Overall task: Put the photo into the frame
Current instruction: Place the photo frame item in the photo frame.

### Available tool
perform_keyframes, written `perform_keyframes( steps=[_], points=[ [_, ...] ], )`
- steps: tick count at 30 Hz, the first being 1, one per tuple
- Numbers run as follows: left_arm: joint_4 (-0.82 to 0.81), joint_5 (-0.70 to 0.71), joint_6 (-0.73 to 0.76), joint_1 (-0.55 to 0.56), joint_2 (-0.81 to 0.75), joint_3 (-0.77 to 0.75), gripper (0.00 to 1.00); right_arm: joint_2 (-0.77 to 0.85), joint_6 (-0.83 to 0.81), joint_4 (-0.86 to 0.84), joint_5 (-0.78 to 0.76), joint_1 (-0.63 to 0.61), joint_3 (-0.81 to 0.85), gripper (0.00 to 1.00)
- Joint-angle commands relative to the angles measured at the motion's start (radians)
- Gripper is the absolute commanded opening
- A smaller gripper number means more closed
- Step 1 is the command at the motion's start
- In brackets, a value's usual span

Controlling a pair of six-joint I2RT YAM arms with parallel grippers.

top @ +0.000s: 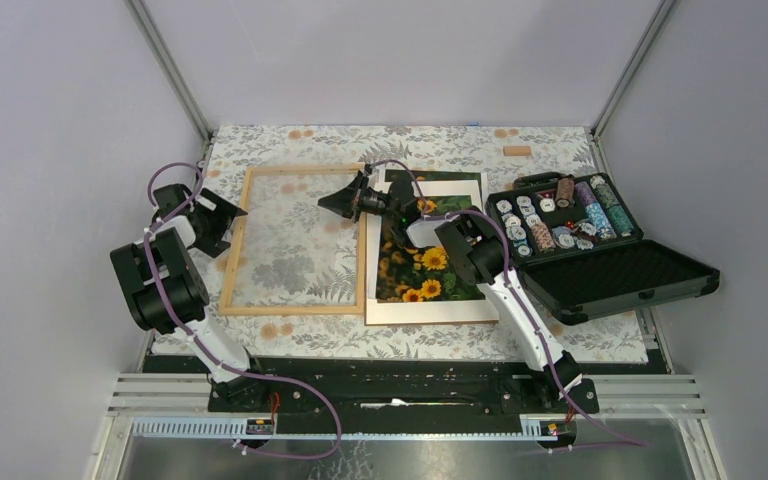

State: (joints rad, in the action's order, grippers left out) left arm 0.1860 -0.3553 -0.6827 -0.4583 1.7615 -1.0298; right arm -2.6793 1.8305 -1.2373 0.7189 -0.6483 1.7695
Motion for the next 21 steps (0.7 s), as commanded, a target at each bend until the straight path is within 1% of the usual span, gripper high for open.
perform_keyframes(
  steps=[1,16,21],
  points=[
    [-0.020,-0.007,0.002,-0.005,-0.027,-0.009,0.99,0.081,0.013,-0.103,0.022,-0.019,-0.007,0.00],
    [-0.020,-0.008,0.002,-0.003,-0.027,-0.009,0.99,0.121,0.021,-0.128,0.004,0.001,-0.073,0.00],
    [-0.020,-0.008,0.001,-0.004,-0.026,-0.013,0.99,0.143,0.043,-0.165,0.001,0.014,-0.102,0.00]
  ],
)
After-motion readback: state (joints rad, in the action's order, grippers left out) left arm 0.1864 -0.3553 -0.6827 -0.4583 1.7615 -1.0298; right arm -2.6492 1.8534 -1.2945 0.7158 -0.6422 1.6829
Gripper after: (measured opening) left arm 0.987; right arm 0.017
